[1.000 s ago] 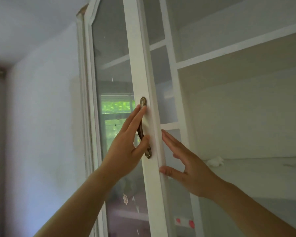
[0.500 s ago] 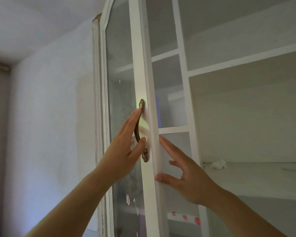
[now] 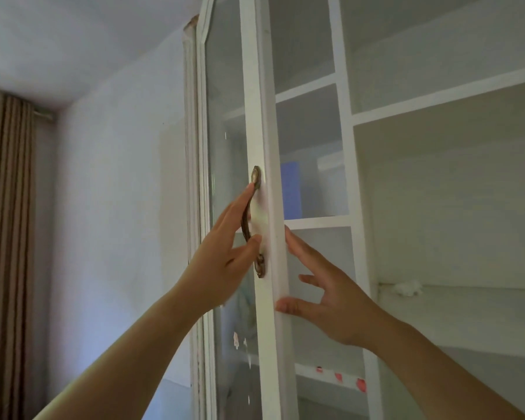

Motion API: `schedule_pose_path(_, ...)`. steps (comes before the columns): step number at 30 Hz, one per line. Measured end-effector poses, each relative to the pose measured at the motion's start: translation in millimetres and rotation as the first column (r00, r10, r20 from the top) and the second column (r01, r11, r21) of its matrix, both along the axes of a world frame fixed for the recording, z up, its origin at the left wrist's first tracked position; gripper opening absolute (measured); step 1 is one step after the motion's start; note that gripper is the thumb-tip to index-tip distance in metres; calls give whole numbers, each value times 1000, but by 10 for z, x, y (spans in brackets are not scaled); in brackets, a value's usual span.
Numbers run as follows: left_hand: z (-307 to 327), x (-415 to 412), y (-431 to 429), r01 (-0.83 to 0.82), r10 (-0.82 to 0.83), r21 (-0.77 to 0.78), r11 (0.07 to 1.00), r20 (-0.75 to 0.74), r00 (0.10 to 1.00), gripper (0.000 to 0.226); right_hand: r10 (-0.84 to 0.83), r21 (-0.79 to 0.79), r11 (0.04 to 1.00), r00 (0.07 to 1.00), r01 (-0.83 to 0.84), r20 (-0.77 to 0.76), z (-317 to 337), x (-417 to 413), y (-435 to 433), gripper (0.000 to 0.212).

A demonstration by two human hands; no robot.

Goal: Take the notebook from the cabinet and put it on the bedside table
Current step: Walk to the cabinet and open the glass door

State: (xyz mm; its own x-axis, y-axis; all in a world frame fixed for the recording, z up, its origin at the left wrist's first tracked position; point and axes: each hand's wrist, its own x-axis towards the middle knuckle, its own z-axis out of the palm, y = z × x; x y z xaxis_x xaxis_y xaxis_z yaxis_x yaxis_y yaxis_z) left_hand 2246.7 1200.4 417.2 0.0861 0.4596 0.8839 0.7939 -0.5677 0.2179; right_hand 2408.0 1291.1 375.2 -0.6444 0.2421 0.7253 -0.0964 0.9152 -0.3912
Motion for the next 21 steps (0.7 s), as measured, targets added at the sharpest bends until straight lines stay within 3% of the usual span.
schedule_pose_path(12,8,-512,-485,96,-96,5,995,-31,995,58,37,-31,999,999,-38,-33,-22,-436,-606,79)
schedule_pose_path(21,2,-990,-864,143,-143,-5,990,-41,989,62,-109,-64,992,994,109,3,-141,-864,-1185,68)
